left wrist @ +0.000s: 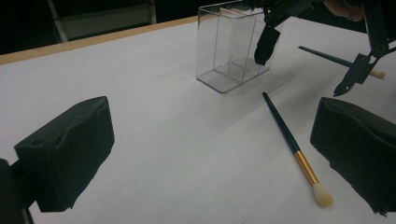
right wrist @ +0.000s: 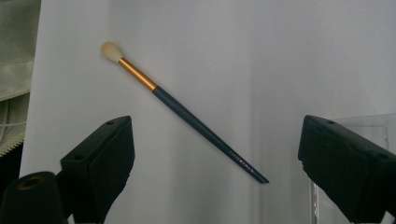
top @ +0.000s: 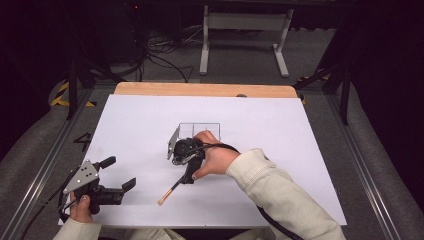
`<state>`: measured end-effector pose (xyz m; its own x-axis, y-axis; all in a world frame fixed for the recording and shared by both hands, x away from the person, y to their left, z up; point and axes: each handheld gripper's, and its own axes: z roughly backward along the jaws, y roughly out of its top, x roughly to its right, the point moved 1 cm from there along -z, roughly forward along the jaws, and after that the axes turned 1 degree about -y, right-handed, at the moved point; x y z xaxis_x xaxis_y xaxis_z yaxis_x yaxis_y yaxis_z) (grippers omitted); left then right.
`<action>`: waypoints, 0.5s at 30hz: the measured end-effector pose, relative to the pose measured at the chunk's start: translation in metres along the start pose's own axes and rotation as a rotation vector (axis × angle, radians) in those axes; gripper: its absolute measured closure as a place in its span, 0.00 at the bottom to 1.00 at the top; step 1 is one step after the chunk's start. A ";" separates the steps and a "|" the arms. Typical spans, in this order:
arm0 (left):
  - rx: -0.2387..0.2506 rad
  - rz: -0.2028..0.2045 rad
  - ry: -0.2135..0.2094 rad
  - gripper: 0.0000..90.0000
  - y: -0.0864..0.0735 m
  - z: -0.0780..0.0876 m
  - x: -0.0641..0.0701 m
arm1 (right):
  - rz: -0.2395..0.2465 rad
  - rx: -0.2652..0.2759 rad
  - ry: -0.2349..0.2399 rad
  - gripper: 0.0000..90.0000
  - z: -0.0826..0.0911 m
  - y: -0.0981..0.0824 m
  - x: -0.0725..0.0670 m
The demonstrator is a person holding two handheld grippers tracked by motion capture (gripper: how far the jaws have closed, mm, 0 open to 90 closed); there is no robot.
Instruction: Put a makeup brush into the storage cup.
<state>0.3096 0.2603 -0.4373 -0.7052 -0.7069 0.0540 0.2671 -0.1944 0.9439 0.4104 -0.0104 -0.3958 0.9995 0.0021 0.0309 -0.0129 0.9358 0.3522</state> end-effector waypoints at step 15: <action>-0.004 -0.002 0.002 0.01 0.000 0.000 -0.001 | 0.014 -0.035 0.028 0.14 -0.018 0.001 0.000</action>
<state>0.3101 0.2606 -0.4377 -0.7046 -0.7078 0.0519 0.2685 -0.1982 0.9427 0.4113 -0.0030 -0.4119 0.9997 0.0244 0.0090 -0.0260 0.9475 0.3187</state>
